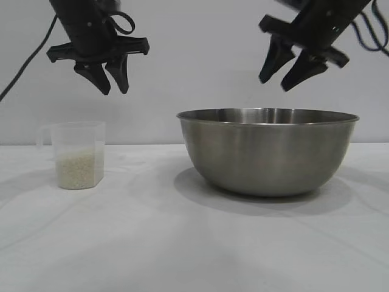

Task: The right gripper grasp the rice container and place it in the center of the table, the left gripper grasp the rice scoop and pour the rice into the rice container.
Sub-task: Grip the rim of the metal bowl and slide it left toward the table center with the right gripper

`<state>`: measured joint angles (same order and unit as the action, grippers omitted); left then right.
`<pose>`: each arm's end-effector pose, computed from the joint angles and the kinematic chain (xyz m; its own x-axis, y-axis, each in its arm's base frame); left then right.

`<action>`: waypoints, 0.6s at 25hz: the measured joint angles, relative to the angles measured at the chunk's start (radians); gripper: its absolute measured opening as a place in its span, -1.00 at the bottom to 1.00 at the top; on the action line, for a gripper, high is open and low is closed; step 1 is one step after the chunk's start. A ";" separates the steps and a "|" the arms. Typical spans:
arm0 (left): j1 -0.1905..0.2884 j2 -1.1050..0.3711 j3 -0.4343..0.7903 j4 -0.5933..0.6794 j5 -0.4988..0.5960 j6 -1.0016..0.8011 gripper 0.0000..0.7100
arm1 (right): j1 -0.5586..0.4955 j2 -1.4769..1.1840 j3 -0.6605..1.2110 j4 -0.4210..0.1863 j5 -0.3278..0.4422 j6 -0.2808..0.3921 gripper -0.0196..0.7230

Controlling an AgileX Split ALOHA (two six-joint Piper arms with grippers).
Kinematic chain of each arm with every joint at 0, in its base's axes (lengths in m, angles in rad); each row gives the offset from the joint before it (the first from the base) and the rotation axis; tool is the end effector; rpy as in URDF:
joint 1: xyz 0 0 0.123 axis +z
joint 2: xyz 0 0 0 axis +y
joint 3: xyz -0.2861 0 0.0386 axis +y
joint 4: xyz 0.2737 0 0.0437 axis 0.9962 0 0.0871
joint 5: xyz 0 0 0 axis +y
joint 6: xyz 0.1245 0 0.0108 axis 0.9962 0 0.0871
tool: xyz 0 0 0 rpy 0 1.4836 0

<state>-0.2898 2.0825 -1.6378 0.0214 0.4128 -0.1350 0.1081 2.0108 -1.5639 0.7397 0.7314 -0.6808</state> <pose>0.5075 -0.1502 0.1882 -0.6950 0.0871 -0.7137 0.2012 0.9766 -0.0767 0.4789 0.1086 0.1961 -0.7728 -0.1594 -0.6143 -0.4250 0.8489 0.3144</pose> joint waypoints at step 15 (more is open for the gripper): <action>-0.002 -0.074 0.002 0.020 0.000 0.019 -0.29 | -0.091 -0.076 0.000 -0.244 0.433 0.232 0.01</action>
<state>-0.2918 2.0089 -1.6356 0.0413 0.4125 -0.1163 0.0169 1.9345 -1.5643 0.4961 1.1648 -0.4487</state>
